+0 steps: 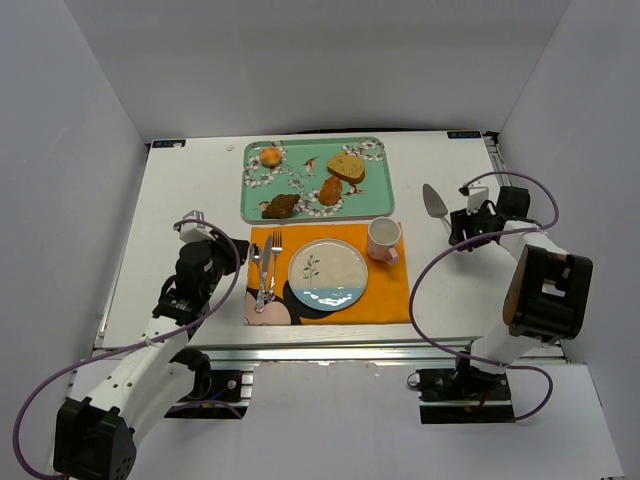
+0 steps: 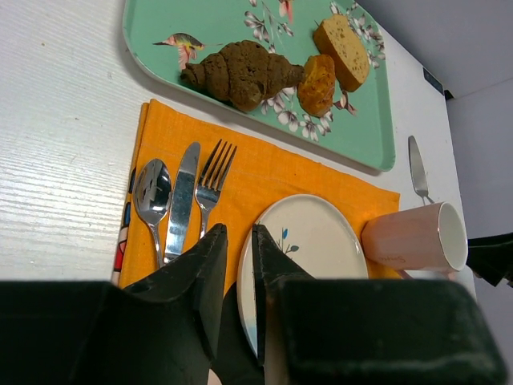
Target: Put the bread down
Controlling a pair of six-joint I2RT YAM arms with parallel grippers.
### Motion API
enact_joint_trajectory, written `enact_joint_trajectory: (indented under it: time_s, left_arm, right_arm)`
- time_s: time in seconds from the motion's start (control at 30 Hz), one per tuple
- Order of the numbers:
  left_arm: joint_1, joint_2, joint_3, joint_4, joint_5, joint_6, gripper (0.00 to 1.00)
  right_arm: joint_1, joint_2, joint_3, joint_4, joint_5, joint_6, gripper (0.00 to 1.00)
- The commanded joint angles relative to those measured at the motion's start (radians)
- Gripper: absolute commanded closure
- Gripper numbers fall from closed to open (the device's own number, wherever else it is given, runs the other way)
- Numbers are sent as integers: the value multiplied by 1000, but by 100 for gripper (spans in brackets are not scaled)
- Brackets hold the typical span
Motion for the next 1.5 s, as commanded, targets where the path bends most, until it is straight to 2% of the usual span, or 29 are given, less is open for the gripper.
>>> enact_joint_trajectory:
  time_s: [0.0,0.5,0.67,0.7,0.83,0.97,1.07,1.27,1.47]
  left_arm:
    - [3,-11,6,18,6,1,70]
    - [3,-18,-6,31,-4,-8,70]
    - [1,-22,-4,25,2,-8,70]
    - [3,-28,-3,24,2,-8,70]
    - [3,-43,-9,31,0,-11,70]
    - [3,-40,-18,43,-1,-12,70]
    - [3,-35,-15,43,0,-12,70]
    - [1,-31,-13,38,-6,-2,70]
    - [3,-26,-10,28,-18,15,70]
  right_arm:
    - [0,45,-1,101,1,1,37]
    - [0,129,-3,131,21,37,64]
    - [2,102,46,86,23,9,91]
    - [3,78,63,76,16,-16,100]
    - [53,37,173,1,28,-143,100]
    - [147,63,366,-113,72,-224,100]
    - [217,99,439,-152,126,-270,100]
    - [350,245,638,-214,283,-320,100]
    - [399,429,868,-247,428,-300,100]
